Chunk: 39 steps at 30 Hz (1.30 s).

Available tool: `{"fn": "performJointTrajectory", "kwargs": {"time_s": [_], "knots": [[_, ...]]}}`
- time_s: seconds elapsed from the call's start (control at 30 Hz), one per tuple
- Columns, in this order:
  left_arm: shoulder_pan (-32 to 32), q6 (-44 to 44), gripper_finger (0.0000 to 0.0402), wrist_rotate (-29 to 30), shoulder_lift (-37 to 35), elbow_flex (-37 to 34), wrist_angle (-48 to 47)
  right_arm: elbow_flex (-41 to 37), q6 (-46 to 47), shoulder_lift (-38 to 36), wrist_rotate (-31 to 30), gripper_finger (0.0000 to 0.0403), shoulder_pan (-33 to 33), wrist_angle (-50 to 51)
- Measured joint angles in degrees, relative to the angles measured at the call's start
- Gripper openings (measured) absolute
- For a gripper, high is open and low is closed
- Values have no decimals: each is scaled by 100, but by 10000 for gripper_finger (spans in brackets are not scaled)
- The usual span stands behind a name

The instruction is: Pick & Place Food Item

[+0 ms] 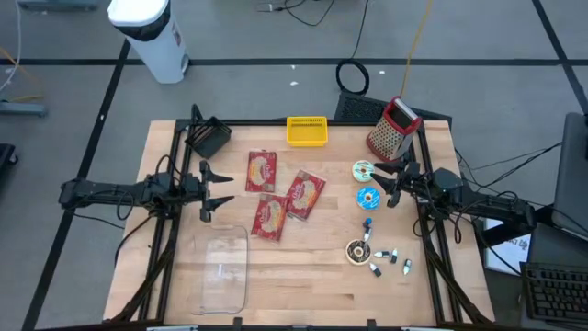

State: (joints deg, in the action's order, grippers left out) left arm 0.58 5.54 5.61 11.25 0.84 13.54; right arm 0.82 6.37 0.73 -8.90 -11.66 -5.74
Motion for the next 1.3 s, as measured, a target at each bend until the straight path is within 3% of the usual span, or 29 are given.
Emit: {"fn": "performJointTrajectory", "kwargs": {"time_s": [0.3,0.43,0.6,0.77,1.1,1.3], "knots": [[-1,-1,257,2,0,-1,-1,2,117,-1,2,167,1,-3],[0,-2,257,0,-2,0,-2,0,1124,0,-3,167,0,-12],[-2,-1,258,0,0,-1,-1,0,1709,-2,9,167,6,-102],[0,-2,257,2,-1,-1,0,2,3043,-2,-31,167,9,-232],[0,-2,257,0,-2,0,-2,0,3488,222,131,167,66,-558],[0,-2,257,2,-2,0,0,-2,2769,852,598,167,618,-2278]]}}
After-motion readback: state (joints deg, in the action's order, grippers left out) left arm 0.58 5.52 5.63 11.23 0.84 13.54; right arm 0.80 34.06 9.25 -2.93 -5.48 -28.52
